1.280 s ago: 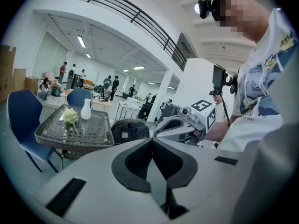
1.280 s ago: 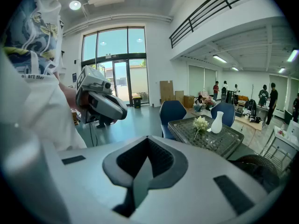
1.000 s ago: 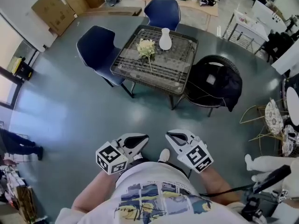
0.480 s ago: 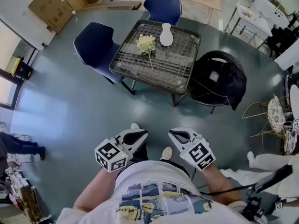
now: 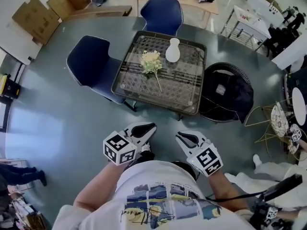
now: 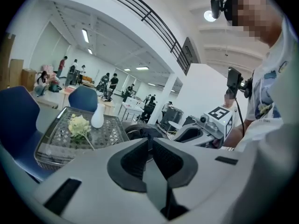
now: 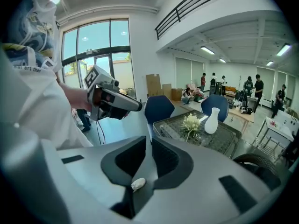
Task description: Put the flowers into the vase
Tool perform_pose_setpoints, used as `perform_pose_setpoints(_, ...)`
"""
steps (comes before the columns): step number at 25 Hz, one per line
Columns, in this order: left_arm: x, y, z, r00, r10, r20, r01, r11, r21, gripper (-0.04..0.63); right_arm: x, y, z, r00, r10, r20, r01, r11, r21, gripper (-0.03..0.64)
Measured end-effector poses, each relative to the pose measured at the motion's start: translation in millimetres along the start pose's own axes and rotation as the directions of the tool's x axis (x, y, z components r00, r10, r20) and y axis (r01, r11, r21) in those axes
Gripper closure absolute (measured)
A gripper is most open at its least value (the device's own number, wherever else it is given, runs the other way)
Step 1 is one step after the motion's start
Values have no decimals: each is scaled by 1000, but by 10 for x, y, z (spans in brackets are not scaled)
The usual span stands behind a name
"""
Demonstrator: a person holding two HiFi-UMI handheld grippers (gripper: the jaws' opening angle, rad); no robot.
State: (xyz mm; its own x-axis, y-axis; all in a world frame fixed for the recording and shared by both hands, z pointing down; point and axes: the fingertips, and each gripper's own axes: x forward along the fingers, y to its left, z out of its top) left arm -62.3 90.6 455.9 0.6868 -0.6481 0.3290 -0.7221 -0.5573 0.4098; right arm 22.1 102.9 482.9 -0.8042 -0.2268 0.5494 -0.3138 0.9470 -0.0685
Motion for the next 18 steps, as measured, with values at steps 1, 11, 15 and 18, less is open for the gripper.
perform_pose_setpoints(1,-15,179,80,1000,-12,-3,12,1000,-2,581,130,-38,101,1000,-15,-5,15,1000,8,583)
perform_pose_setpoints(11,336,1977,413,999,11,-44,-18,989,-150,439,968,-278,606,998,-44,-38,46,997,66,505)
perform_pose_setpoints(15,705,2656,416,992,61,-106,-85,969,-230,402,1146,-594,629,998,-39,-49,43,995,90,506)
perform_pose_setpoints(18,1054,3097,462,984,107,-142,-145,945,-294,364,1195,-924,688,999,-31,-40,35,996,79,505)
